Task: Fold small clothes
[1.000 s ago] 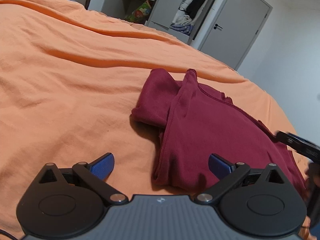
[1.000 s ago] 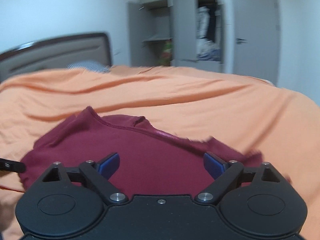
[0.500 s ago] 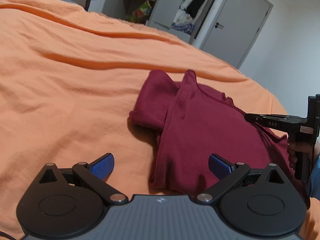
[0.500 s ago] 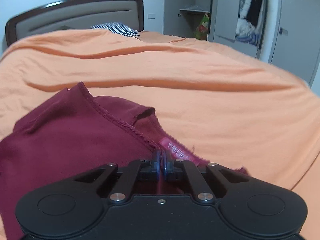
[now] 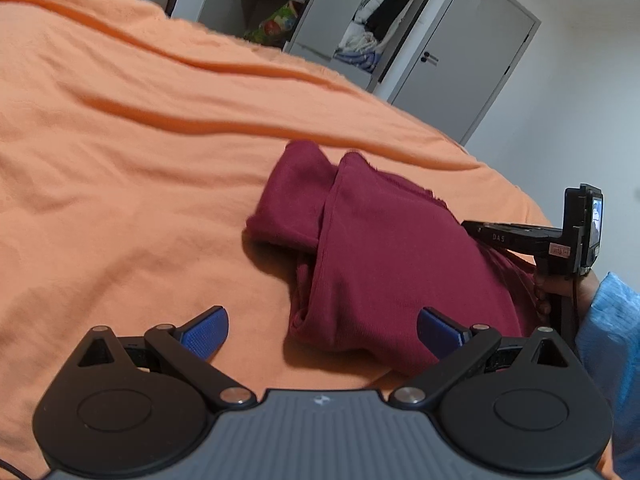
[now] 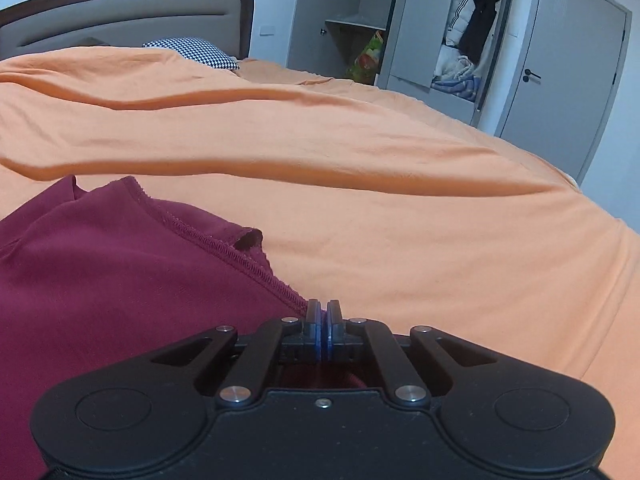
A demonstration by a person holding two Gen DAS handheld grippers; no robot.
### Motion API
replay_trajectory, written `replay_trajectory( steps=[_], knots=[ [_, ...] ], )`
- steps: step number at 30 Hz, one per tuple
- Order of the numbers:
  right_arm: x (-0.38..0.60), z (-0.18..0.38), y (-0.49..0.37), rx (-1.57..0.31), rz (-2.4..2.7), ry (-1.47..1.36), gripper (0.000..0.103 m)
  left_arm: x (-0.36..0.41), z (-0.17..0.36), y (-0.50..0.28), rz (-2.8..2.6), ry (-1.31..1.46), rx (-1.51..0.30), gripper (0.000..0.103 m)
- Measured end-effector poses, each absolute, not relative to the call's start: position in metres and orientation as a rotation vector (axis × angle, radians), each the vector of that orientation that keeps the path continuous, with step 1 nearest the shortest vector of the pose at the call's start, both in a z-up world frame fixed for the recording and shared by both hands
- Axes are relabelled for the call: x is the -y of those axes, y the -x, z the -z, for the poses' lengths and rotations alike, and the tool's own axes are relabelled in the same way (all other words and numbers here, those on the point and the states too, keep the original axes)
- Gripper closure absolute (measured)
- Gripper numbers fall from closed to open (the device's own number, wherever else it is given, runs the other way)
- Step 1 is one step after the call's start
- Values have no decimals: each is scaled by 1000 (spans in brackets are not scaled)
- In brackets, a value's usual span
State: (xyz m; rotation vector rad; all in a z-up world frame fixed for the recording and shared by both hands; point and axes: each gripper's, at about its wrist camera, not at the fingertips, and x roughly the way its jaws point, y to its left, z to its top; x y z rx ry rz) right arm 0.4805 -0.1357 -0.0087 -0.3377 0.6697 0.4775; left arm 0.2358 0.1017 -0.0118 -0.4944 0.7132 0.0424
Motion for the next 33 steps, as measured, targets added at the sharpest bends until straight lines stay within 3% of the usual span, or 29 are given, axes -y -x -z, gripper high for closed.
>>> replay_trajectory(
  steps=[1, 2, 4, 5, 6, 8, 10, 21, 33],
  knots=[
    [136, 8, -479, -665, -468, 341, 89, -102, 13, -236, -43, 501, -718, 0],
    [136, 5, -477, -655, -453, 342, 77, -101, 13, -237, -47, 501, -717, 0],
    [140, -3, -470, -631, -432, 340, 47, -99, 13, -237, -47, 492, -712, 0],
    [141, -8, -465, -614, -417, 337, 25, -98, 13, -238, -46, 486, -711, 0],
    [144, -12, -458, -592, -400, 334, 14, -96, 13, -238, -48, 480, -712, 0],
    [147, -19, -445, -567, -378, 340, 12, -94, 14, -241, -54, 465, -716, 0],
    [147, -21, -433, -569, -352, 353, 2, -90, 15, -243, -55, 451, -720, 0],
    [139, 3, -368, -574, -176, 366, 1, -84, 18, -246, -32, 450, -731, 0],
    [122, 24, -286, -419, -49, 404, 1, -82, 21, -245, -36, 445, -732, 0]
  ],
)
